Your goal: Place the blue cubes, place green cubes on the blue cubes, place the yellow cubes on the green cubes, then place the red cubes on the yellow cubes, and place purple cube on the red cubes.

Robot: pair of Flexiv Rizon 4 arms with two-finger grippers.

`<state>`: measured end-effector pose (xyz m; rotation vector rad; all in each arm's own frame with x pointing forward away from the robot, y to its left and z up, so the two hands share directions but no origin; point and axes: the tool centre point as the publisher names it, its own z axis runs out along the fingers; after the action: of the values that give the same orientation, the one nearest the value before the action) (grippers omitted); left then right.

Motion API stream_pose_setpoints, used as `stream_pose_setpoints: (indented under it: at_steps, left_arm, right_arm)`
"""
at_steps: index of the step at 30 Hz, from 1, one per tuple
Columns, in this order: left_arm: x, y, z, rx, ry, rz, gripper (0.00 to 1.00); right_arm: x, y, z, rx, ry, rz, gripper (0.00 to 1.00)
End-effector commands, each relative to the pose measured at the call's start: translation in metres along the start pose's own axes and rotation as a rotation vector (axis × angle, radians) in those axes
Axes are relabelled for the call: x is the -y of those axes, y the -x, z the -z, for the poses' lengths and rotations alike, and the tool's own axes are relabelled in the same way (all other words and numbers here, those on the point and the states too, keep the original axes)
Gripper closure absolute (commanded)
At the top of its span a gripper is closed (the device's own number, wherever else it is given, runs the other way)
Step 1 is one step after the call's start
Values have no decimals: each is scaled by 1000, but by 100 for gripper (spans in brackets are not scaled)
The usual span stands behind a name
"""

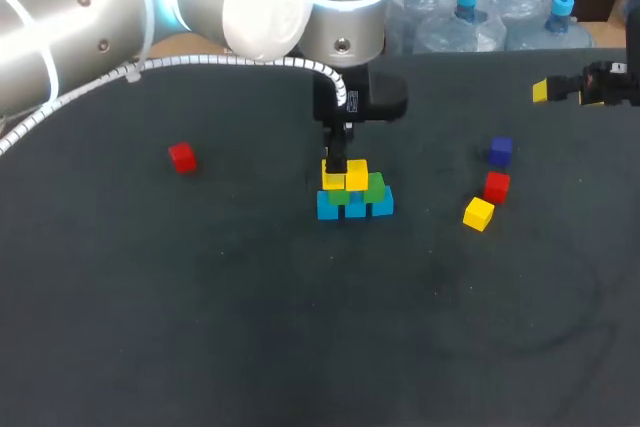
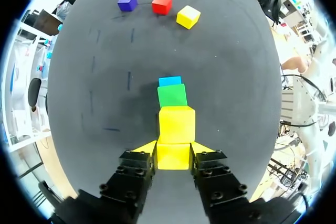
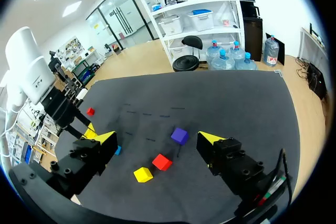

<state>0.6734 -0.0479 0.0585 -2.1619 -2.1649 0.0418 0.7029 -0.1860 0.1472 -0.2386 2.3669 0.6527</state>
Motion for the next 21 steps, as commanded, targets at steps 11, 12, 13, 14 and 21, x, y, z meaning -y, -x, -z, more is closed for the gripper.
stream_pose_setpoints:
  at_steps: [11, 12, 13, 14, 21]
  left_arm:
    - [-3, 2, -1, 1, -12, -2, 100]
    - [-3, 2, -1, 1, -13, -2, 100]
    - [-3, 2, -1, 2, -13, -1, 100]
    - [-3, 2, -1, 2, -14, 0, 100]
    - [-2, 2, -2, 5, -16, 4, 97]
  right_arm:
    - [-1, 0, 1, 0, -5, -1, 0]
    - [-1, 0, 1, 0, -5, -1, 0]
    - [-1, 0, 1, 0, -5, -1, 0]
    - [-1, 0, 1, 0, -5, -1, 0]
    - [-1, 0, 1, 0, -5, -1, 0]
